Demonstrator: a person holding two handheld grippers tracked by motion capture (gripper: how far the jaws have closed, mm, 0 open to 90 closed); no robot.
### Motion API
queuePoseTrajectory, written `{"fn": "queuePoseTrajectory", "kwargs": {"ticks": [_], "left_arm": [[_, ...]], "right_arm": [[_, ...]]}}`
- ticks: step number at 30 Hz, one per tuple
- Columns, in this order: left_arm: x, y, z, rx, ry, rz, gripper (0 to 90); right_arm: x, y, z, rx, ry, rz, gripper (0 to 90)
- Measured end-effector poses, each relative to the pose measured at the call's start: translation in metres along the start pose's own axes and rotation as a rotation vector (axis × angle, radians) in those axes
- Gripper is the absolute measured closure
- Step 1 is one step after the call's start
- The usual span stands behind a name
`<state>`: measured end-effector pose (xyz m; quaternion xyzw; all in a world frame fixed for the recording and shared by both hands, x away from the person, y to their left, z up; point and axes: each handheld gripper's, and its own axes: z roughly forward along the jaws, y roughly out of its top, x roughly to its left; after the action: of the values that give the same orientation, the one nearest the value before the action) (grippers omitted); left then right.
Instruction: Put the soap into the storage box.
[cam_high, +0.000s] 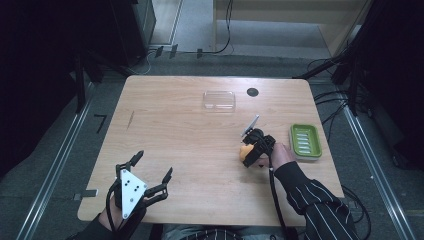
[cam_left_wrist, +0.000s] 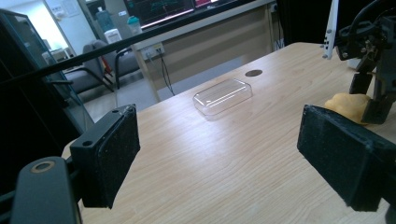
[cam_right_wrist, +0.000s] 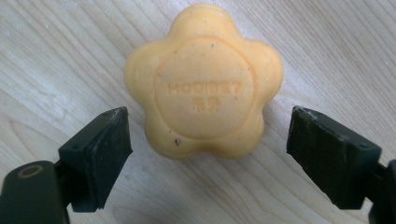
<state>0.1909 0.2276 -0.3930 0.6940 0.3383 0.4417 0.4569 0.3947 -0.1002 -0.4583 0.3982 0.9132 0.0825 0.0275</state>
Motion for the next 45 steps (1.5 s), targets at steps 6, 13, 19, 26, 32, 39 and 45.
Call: {"fn": "queuePoseTrajectory", "kwargs": {"ticks": [6,13,19,26,32,39,45], "left_arm": [[0.0,0.0,0.0,-0.001,0.002,-0.003,13.5],[0.0,0.0,-0.001,-0.003,0.002,-0.003,13.5],[0.0,0.0,-0.001,-0.003,0.002,-0.002,13.5],[0.0,0.0,-0.001,-0.003,0.003,-0.001,13.5],[-0.001,0.0,-0.001,-0.005,0.003,-0.004,13.5],[0.0,0.0,-0.001,-0.004,0.004,-0.002,13.5],[-0.001,0.0,-0.001,-0.004,0.002,0.002,13.5]], "right_arm": [[0.001,0.001,0.002,-0.002,-0.001,0.004,27.9],[0.002,0.001,0.002,0.007,0.002,-0.015,38.8],[0.006,0.001,0.005,0.008,-0.026,-0.023,39.5],[0.005,0.0,0.006,0.003,-0.023,-0.036,39.8],[0.005,-0.001,0.005,-0.007,-0.022,-0.036,39.8],[0.003,-0.004,0.0,-0.012,-0.037,-0.039,39.9],[0.004,-0.006,-0.007,-0.032,-0.048,-0.044,39.8]]}}
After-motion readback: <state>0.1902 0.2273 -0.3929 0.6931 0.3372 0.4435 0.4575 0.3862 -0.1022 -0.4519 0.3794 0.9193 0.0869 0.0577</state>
